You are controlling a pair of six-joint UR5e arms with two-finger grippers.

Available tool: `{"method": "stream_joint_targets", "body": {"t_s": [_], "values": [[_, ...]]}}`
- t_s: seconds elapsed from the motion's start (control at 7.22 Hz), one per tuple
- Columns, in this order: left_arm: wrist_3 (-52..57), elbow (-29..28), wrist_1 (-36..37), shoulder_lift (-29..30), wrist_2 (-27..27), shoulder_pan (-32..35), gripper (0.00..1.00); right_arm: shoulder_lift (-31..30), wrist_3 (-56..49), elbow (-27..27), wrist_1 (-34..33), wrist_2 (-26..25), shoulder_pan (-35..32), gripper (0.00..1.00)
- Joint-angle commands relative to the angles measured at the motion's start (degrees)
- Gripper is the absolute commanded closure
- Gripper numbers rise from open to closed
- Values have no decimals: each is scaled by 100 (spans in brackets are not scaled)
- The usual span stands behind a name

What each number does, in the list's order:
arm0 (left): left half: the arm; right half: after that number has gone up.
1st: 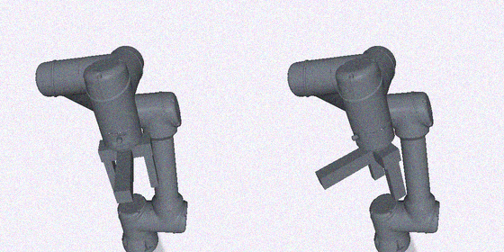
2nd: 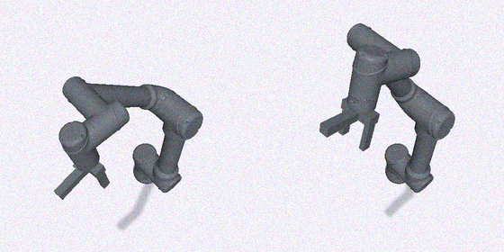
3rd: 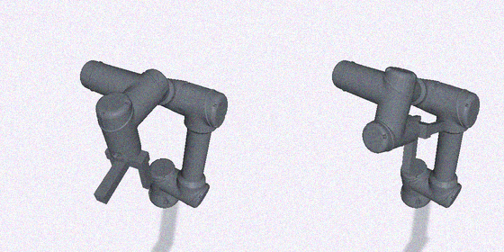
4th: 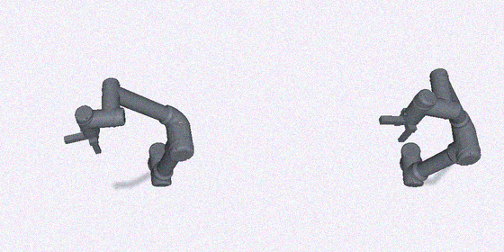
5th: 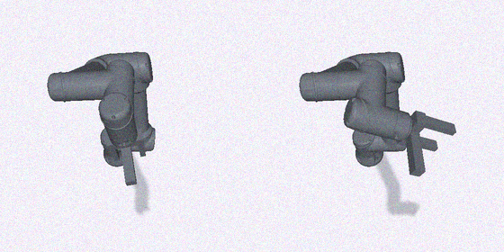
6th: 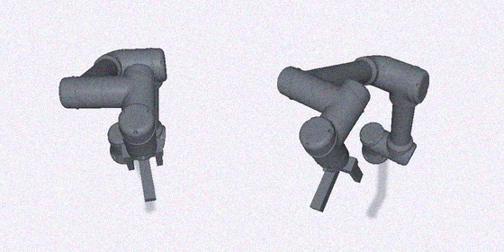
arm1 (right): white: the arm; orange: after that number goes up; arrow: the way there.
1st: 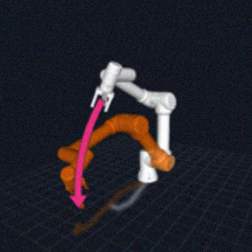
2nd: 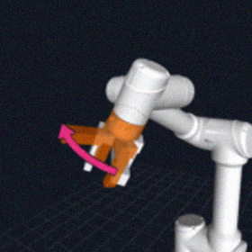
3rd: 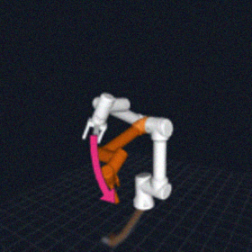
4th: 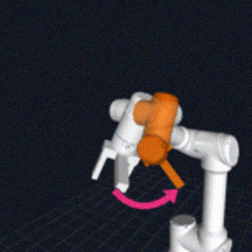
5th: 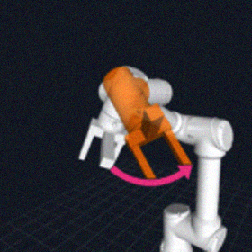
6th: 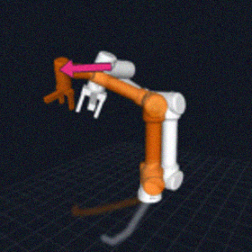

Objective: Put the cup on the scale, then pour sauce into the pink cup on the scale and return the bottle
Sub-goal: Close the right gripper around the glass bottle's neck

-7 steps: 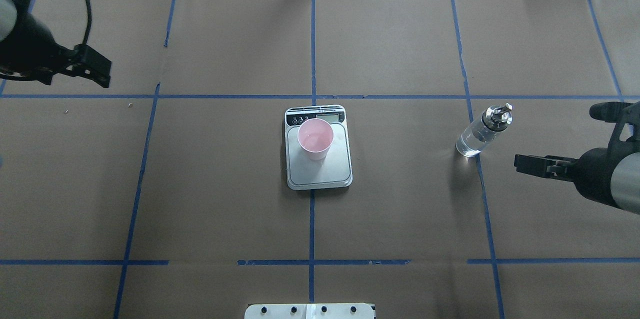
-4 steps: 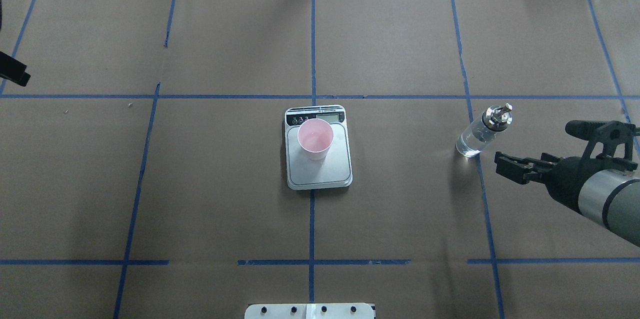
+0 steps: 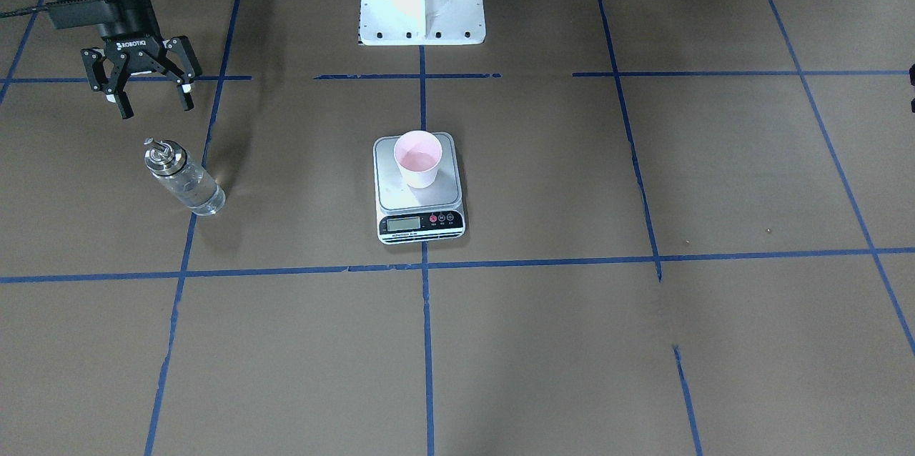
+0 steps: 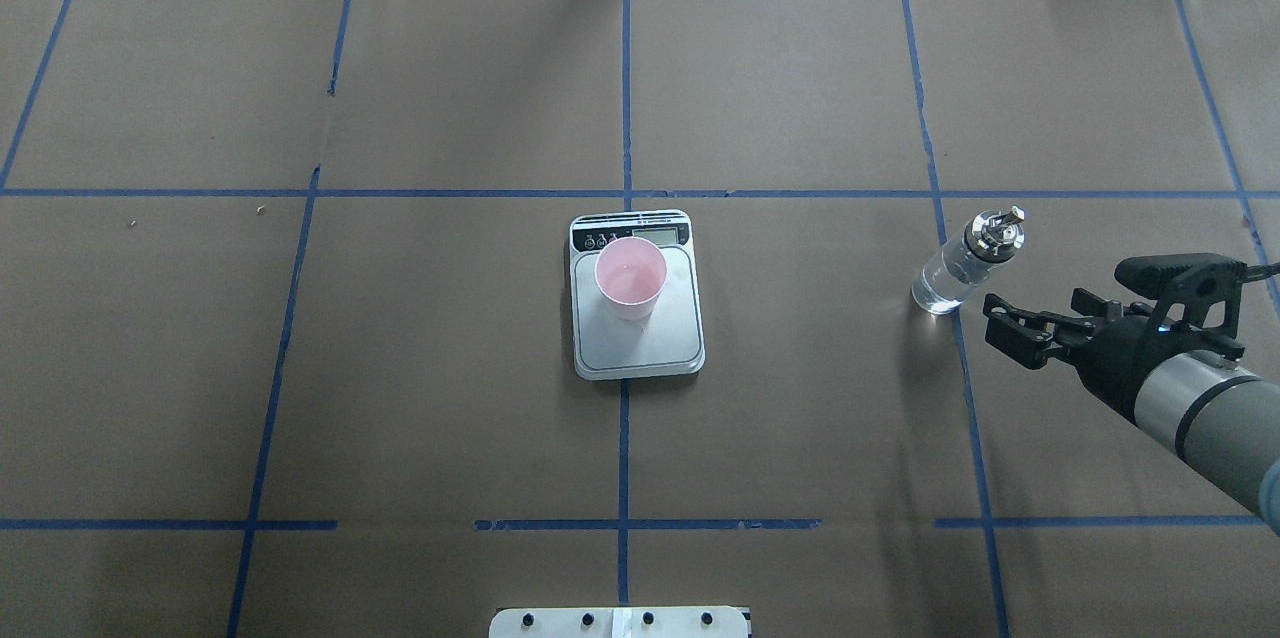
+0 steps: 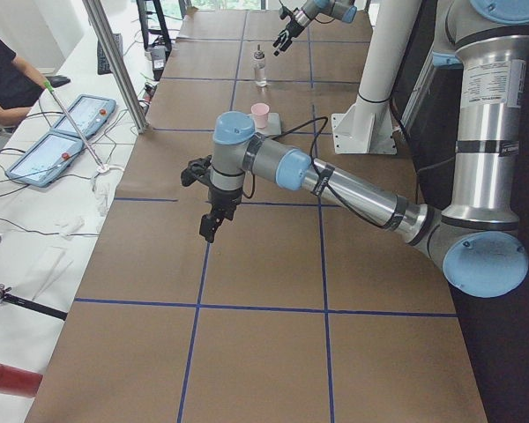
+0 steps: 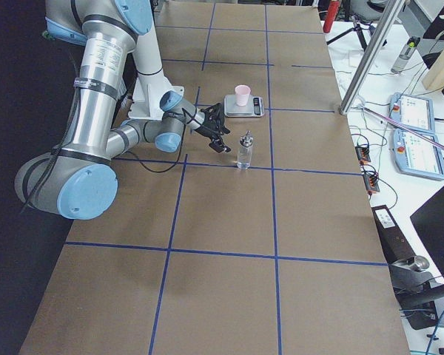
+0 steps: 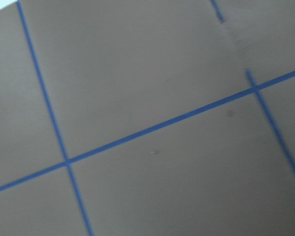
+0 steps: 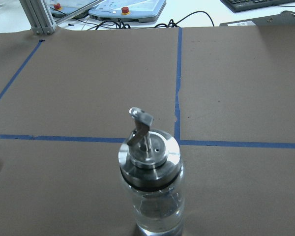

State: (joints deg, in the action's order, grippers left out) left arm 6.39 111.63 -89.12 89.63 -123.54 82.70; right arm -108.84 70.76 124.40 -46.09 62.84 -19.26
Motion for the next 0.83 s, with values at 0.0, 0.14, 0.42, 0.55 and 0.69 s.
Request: {"method": "stream_joint_targets", "body": {"t_s": [0.0, 0.14, 0.42, 0.55, 0.69], "values": [[-42, -474, -708, -6, -82, 184, 0, 64, -27, -187, 29, -507, 247, 0], [-59, -536, -947, -137, -65, 185, 0, 265, -132, -380, 30, -675, 248, 0], [-16, -782, -967, -130, -56, 211, 0, 713, -396, -793, 38, -782, 256, 0], [2, -852, -967, -130, -56, 220, 0, 776, -622, -916, 47, -782, 256, 0], [-6, -862, -959, -121, -47, 229, 0, 785, -816, -961, 65, -782, 256, 0]]}}
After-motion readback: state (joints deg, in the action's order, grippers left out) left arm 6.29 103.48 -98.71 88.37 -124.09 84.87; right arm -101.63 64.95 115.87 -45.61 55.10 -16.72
